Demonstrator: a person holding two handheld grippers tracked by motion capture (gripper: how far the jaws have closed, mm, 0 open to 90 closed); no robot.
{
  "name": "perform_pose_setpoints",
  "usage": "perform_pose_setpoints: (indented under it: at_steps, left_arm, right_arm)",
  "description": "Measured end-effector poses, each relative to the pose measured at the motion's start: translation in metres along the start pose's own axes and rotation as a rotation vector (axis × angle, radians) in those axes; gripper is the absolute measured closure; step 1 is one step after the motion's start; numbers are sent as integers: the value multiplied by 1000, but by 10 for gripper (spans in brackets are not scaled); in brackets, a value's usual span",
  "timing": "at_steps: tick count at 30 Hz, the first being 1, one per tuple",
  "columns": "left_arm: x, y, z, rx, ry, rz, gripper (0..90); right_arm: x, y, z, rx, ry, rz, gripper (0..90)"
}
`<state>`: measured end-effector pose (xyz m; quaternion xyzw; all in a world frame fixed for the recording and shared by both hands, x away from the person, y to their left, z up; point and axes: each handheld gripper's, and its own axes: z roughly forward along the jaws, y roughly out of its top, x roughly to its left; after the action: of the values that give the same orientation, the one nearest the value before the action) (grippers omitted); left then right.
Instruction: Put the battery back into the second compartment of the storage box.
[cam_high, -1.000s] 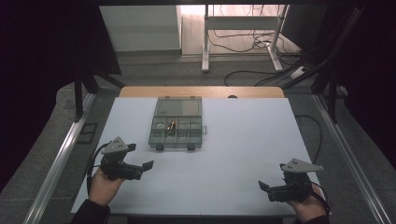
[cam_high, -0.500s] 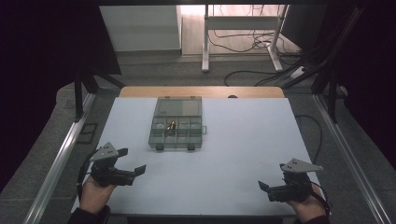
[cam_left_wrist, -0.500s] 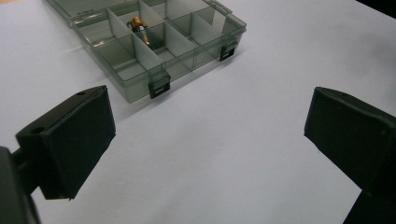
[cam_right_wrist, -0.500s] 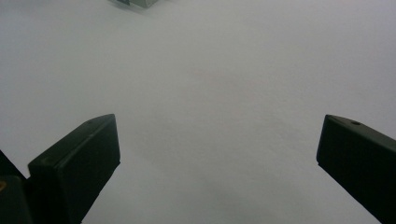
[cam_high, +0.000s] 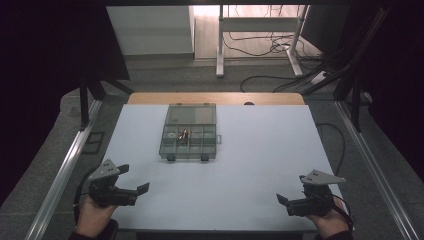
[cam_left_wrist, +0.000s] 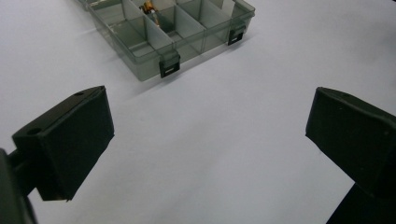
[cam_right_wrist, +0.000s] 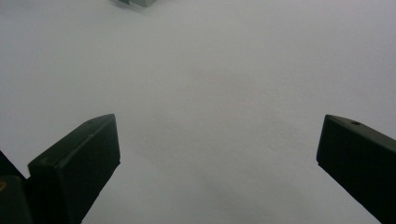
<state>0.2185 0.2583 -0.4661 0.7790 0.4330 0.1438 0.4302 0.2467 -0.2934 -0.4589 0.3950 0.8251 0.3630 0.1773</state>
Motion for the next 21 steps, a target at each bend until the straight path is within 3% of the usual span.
perform_pose_setpoints:
  at_steps: [6,15,21]
  left_arm:
    - [-1,-7,-5,17,24,-8,10]
    - [-3,-13,-14,37,105,-6,13]
    - [-5,-12,-10,70,113,15,13]
  right_arm:
    - [0,0,0,1,-1,1,0]
    - [0,0,0,1,-2,4,0]
    - [0,0,0,2,-2,4,0]
